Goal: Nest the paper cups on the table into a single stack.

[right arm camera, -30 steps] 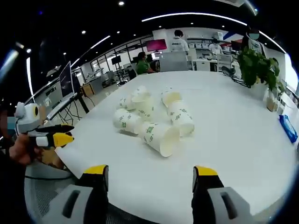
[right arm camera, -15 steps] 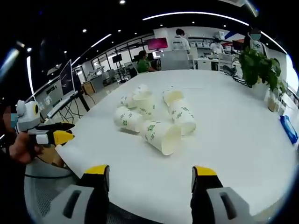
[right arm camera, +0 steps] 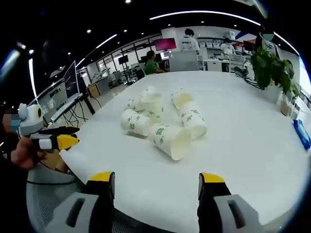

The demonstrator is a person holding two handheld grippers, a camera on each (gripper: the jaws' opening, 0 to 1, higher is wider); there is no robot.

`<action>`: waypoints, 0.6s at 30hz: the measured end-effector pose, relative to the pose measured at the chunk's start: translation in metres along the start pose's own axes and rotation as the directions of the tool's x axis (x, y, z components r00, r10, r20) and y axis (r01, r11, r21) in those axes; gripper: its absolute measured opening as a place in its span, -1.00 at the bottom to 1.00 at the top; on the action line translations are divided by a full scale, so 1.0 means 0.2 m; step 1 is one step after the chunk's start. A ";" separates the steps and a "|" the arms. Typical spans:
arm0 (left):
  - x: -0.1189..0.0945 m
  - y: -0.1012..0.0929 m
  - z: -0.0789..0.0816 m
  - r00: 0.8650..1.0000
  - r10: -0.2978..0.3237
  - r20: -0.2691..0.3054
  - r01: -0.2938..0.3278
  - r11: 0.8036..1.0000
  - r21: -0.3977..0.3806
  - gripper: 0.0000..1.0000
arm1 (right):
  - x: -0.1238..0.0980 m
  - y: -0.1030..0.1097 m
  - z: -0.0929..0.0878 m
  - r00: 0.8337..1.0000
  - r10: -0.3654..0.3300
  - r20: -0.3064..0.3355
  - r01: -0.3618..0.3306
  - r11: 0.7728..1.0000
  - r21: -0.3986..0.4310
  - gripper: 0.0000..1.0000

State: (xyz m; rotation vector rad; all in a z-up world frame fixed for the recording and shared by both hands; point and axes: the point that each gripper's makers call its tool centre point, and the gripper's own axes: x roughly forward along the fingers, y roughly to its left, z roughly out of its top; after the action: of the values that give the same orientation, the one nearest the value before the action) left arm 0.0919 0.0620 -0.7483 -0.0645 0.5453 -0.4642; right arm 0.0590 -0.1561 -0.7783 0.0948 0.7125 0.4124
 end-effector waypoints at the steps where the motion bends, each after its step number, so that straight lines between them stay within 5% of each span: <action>1: 0.00 0.00 0.00 1.000 0.000 0.000 0.000 1.000 0.000 0.38 | 0.00 0.00 0.00 1.000 0.003 0.000 -0.003 1.000 0.001 0.37; 5: 0.00 0.00 0.00 1.000 -0.003 0.001 0.003 1.000 -0.004 0.37 | 0.01 0.04 0.00 0.997 0.071 0.000 -0.071 0.993 0.091 0.31; 9: 0.00 -0.01 0.00 1.000 -0.003 -0.004 0.003 1.000 0.004 0.37 | 0.02 0.00 0.01 0.998 0.061 0.004 -0.061 0.991 0.121 0.31; 18: 0.00 -0.01 0.01 1.000 0.002 0.000 -0.002 1.000 0.004 0.37 | 0.09 0.05 0.05 0.997 0.071 -0.002 -0.071 0.992 0.106 0.29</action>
State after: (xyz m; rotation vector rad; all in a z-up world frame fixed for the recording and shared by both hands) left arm 0.0916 0.0601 -0.7466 -0.0601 0.5449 -0.4635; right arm 0.0746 -0.1400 -0.7803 0.2195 0.7386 0.4428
